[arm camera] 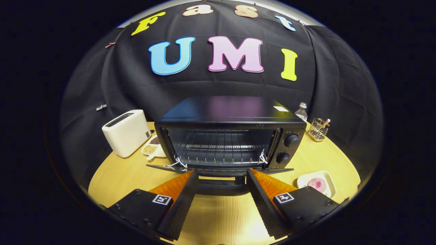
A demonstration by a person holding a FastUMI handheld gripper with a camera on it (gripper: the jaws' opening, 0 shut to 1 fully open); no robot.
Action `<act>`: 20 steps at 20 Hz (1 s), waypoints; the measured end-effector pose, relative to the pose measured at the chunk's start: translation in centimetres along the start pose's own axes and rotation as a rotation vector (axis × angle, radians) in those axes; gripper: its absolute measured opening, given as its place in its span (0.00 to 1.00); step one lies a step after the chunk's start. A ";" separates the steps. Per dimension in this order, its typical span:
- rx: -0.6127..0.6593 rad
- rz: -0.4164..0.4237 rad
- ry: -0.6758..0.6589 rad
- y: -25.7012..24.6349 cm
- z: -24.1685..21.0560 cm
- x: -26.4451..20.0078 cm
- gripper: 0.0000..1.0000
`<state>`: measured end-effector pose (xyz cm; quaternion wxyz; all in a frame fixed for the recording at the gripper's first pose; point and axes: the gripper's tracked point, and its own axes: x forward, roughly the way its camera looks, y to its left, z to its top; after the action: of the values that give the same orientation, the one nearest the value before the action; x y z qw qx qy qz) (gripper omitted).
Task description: Open the toaster oven, put the food inside, and close the toaster oven door.
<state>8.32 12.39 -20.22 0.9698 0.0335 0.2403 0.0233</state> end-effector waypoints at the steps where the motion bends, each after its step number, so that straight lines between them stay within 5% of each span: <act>1: -0.007 0.005 0.013 0.0 -0.8 -0.2 0.94; 9: -0.042 0.032 0.151 -1.6 -7.1 -1.6 0.99; 20: -0.041 0.004 0.140 -17.9 -1.0 -7.8 0.99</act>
<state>1.46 -5.86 -18.78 0.9511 0.0123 0.3069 0.0326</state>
